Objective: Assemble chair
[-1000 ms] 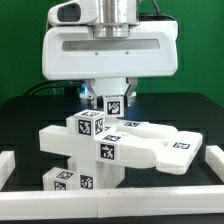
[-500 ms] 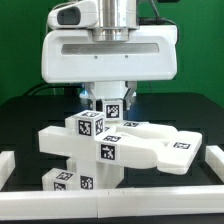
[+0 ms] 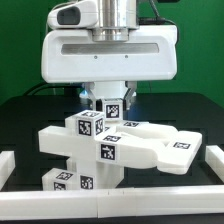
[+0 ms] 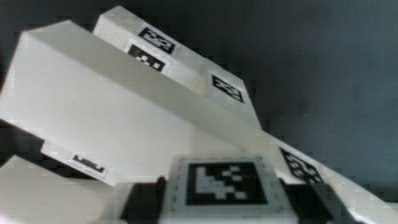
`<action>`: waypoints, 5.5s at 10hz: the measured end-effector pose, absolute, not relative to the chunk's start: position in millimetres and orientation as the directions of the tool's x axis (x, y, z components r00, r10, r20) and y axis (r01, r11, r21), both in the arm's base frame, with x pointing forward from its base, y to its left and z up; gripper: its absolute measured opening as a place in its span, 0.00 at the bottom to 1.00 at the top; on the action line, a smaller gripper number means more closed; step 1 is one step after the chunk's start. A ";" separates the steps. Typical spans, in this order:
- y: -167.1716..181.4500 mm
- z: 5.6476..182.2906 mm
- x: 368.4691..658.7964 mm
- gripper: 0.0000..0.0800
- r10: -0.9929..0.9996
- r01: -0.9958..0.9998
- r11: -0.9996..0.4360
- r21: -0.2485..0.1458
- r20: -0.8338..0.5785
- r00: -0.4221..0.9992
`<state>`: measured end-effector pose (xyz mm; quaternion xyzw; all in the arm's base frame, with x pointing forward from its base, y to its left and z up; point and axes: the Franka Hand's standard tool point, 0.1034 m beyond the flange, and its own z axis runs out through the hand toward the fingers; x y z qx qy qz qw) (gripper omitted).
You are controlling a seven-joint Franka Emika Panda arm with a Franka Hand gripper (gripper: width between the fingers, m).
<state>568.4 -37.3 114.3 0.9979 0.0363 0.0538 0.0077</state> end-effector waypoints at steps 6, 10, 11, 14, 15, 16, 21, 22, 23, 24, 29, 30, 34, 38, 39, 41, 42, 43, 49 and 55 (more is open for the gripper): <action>-37.3 114.2 568.4 0.81 0.073 0.072 -0.997 0.019 0.107 0.992; -40.3 115.5 568.6 0.81 -0.017 -0.018 -1.000 0.006 0.101 0.995; -46.0 115.5 568.8 0.81 -0.058 -0.058 -0.998 -0.003 0.102 0.993; -47.5 115.4 568.7 0.81 -0.078 -0.078 -0.997 -0.004 0.102 0.992; -47.5 115.4 568.7 0.65 -0.078 -0.078 -0.997 -0.004 0.103 0.992; -47.5 115.4 568.7 0.47 -0.078 -0.078 -0.997 -0.004 0.102 0.992; -47.6 114.8 569.2 0.36 -0.183 -0.183 -0.983 -0.016 0.104 0.978; -47.3 114.7 569.3 0.36 -0.330 -0.328 -0.944 -0.033 0.100 0.939; -47.1 114.7 569.4 0.36 -0.429 -0.426 -0.903 -0.051 0.094 0.899; -47.5 114.8 569.5 0.36 -0.482 -0.478 -0.876 -0.065 0.090 0.871; -45.2 114.9 570.3 0.36 -0.836 -0.826 -0.545 -0.140 0.021 0.548; -44.6 114.9 570.3 0.36 -0.860 -0.850 -0.507 -0.141 0.014 0.510; -43.4 114.8 569.8 0.78 -0.729 -0.720 -0.681 -0.130 0.039 0.683; -42.9 115.7 558.5 0.81 -0.474 -0.464 -0.880 -0.105 0.102 0.875; -43.3 115.0 559.1 0.81 -0.402 -0.393 -0.914 -0.095 0.110 0.909; -43.7 117.4 563.8 0.81 -0.132 -0.130 -0.991 -0.026 0.133 0.982; -41.9 116.3 567.3 0.81 0.043 0.042 -0.999 0.010 0.134 0.990; -42.8 114.4 571.6 0.81 0.153 0.151 -0.988 0.022 0.112 0.982; -45.9 114.7 575.0 0.35 0.012 0.012 -1.000 0.004 0.110 0.994; -40.0 114.4 576.1 0.36 -0.553 -0.549 -0.833 -0.066 0.092 0.828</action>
Offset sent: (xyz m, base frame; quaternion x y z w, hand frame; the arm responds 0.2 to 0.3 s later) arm 0.0000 0.0000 0.0000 0.0000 0.0000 0.0000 1.0000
